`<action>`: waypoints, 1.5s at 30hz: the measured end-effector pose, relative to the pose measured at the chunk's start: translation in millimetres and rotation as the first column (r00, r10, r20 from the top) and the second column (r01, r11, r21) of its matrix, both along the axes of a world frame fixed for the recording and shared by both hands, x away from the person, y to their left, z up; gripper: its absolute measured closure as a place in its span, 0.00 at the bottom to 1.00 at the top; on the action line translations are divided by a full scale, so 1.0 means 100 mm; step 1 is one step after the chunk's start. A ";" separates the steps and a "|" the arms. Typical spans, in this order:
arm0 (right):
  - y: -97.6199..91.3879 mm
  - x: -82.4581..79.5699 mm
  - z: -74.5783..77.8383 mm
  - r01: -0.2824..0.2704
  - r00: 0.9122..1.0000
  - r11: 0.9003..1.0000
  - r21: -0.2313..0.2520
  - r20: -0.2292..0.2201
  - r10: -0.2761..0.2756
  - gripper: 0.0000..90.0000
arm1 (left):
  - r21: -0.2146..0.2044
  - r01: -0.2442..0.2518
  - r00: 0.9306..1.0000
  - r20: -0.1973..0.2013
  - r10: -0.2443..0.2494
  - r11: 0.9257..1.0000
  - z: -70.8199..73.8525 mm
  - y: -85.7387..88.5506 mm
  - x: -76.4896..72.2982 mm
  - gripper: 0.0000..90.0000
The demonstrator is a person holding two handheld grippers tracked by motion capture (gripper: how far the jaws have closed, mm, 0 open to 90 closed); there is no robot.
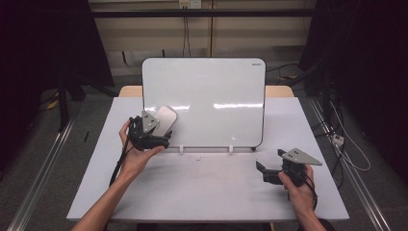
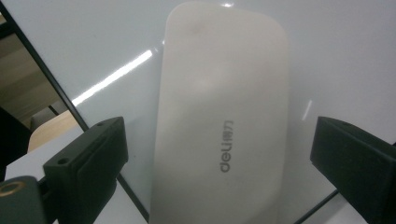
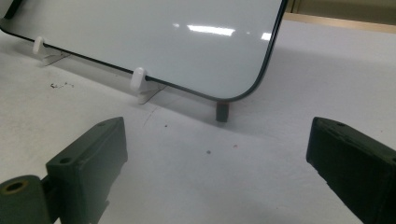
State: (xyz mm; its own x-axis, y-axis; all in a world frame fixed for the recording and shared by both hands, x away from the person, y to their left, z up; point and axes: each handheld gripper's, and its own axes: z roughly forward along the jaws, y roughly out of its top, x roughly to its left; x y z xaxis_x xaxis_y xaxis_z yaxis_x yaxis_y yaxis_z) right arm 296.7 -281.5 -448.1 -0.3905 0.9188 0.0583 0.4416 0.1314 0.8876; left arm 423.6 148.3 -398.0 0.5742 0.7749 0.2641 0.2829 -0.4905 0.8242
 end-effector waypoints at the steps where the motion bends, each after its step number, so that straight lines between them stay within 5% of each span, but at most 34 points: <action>1: 0.00 0.00 0.00 0.001 1.000 1.000 -0.001 0.001 -0.001 0.06 | -0.001 -0.001 1.000 -0.005 0.001 1.000 0.00 0.00 -0.01 0.05; 12: 0.02 -0.01 0.01 0.003 1.000 1.000 -0.001 0.000 -0.003 0.06 | -0.072 -0.004 0.999 -0.040 0.001 0.997 0.10 0.07 -0.06 0.05; 22: 0.01 -0.01 0.01 0.008 1.000 1.000 -0.002 0.000 -0.008 0.06 | -0.173 0.014 0.996 -0.082 -0.028 0.985 0.20 0.16 -0.14 0.05; 26: 0.02 -0.02 0.01 0.006 1.000 1.000 -0.004 0.002 -0.006 0.06 | -0.145 0.058 0.995 -0.078 -0.070 0.988 0.22 0.15 -0.19 0.06; 34: 0.02 -0.03 0.01 0.008 1.000 1.000 -0.006 0.002 -0.008 0.06 | -0.163 0.083 0.993 -0.075 -0.096 0.983 0.21 0.13 -0.37 0.06; 45: 0.04 -0.02 0.00 0.007 1.000 1.000 -0.006 0.003 -0.007 0.06 | -0.184 0.021 0.995 -0.093 -0.039 0.983 0.15 0.29 -0.51 0.06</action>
